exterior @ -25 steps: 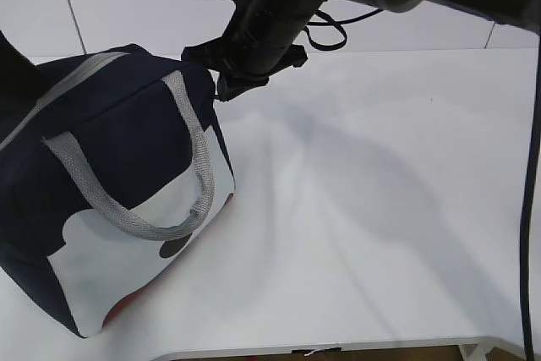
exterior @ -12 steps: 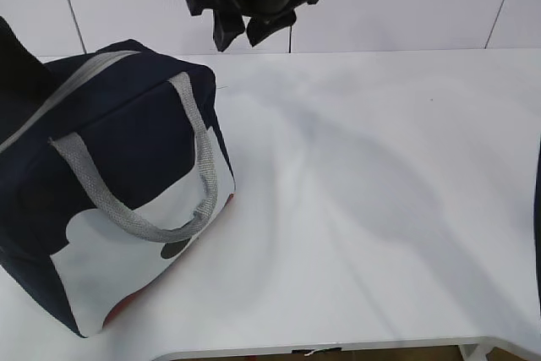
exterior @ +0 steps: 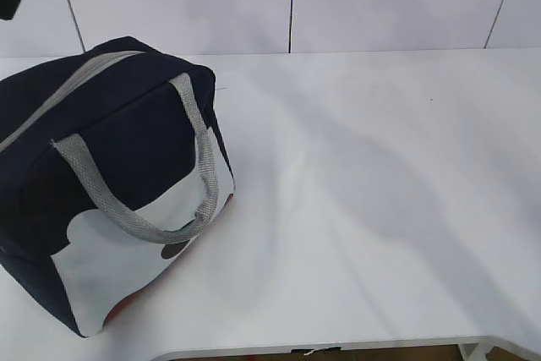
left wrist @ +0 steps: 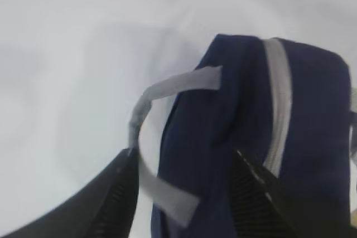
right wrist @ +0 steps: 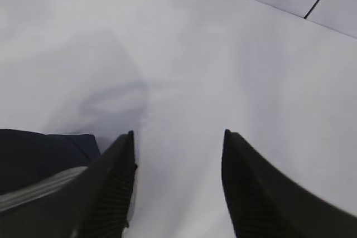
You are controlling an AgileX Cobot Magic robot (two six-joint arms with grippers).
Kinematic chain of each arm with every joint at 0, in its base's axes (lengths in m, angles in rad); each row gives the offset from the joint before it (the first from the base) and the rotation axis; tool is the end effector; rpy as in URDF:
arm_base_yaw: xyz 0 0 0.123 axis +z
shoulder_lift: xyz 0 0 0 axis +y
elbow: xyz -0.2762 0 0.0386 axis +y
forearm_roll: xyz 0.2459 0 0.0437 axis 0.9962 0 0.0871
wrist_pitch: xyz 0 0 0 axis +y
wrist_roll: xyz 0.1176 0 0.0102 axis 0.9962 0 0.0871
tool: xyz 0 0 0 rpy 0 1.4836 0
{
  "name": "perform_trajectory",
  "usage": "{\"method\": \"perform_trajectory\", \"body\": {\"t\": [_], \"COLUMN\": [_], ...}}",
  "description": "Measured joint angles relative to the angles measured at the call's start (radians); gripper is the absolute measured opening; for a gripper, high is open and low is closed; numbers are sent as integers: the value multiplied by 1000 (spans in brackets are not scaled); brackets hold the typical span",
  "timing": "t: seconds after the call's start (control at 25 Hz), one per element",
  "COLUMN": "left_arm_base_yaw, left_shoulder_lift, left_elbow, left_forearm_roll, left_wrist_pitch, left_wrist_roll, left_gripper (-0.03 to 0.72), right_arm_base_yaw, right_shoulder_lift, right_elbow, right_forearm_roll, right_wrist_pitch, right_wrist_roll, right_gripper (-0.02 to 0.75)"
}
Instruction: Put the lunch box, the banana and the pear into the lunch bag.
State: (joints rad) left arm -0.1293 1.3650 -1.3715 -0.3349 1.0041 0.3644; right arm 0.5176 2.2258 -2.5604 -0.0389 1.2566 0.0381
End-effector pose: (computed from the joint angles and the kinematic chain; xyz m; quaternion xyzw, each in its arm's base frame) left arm 0.2921 -0.0710 0.3588 0.1901 0.9140 -0.1234 0.3365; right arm 0.4331 0.2416 0.3531 -0.2205 0.9064 0.0800 0.3512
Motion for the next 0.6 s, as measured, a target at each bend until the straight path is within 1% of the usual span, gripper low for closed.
{"method": "perform_trajectory", "body": {"t": [0.12,0.28,0.44,0.6], "left_arm_base_yaw": [18,44,58,58], "left_shoulder_lift": [0,-4,-31,-74], "left_elbow": [-48,-82,-82,-82], "left_forearm_roll": [58,80,90,122], "left_wrist_pitch": [91,198,236,246], "left_wrist_roll": [-57,-85,-94,-104], "left_gripper": [383,382,382,381], "right_arm_base_yaw": [0,0,0,0], "right_shoulder_lift": [-35,-103,-177,-257], "right_elbow": [12,44,111,220], "right_forearm_roll": [0,0,2,2], "right_wrist_pitch": [3,5,7,7], "right_wrist_roll": [0,0,0,-4], "right_gripper": [421,421,421,421]}}
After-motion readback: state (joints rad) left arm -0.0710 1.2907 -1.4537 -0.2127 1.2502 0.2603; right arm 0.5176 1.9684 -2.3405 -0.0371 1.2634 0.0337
